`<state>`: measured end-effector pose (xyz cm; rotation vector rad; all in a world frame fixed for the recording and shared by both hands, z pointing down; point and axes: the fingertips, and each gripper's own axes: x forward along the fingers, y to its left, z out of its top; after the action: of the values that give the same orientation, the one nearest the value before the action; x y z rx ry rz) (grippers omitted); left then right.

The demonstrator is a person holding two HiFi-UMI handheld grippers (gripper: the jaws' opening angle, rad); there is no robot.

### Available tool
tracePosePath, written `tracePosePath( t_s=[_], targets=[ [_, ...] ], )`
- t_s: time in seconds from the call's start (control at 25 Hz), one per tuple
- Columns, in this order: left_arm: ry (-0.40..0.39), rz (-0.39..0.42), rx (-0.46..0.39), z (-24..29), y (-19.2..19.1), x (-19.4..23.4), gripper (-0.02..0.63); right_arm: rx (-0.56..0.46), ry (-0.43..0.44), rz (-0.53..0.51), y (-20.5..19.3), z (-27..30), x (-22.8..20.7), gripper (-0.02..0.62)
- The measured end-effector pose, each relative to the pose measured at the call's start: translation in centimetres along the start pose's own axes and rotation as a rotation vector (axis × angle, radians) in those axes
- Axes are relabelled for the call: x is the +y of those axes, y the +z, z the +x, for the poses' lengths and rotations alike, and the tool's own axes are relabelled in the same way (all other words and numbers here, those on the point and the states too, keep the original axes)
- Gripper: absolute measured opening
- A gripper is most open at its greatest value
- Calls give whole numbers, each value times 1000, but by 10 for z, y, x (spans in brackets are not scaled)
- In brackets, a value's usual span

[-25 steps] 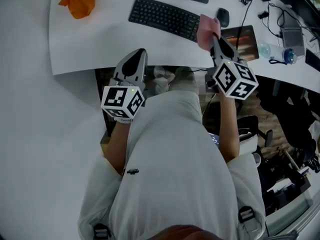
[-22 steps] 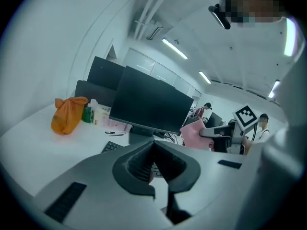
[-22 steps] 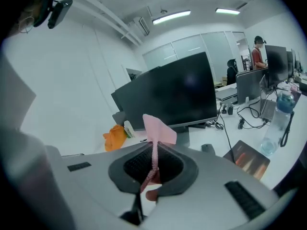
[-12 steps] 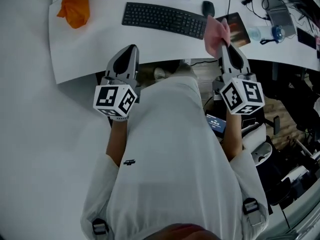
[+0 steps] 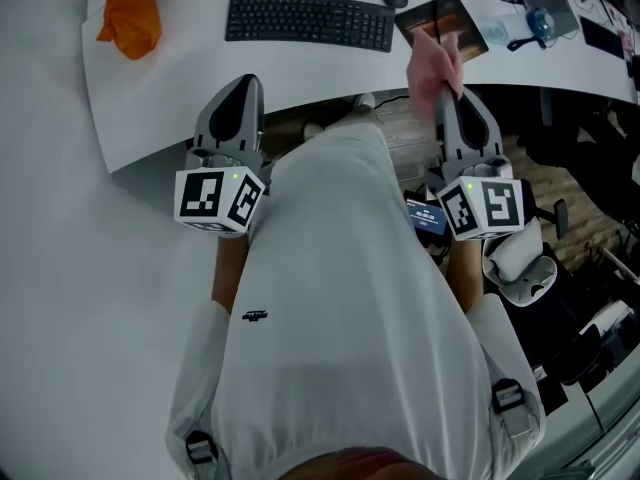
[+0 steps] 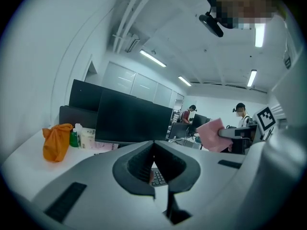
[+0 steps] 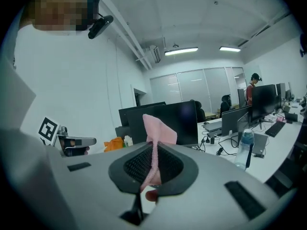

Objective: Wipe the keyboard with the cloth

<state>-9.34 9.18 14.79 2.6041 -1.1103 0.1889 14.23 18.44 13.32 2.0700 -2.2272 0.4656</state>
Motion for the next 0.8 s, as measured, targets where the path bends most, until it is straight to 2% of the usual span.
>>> tracePosePath(
  t_s=[0.24, 0.8],
  targets=[
    [-16, 4, -5, -7, -2, -9, 18, 11, 15, -20, -12, -9, 12, 17],
    [-30, -27, -17, -17, -6, -19, 18, -13, 29, 60, -9, -11, 20, 17]
  ],
)
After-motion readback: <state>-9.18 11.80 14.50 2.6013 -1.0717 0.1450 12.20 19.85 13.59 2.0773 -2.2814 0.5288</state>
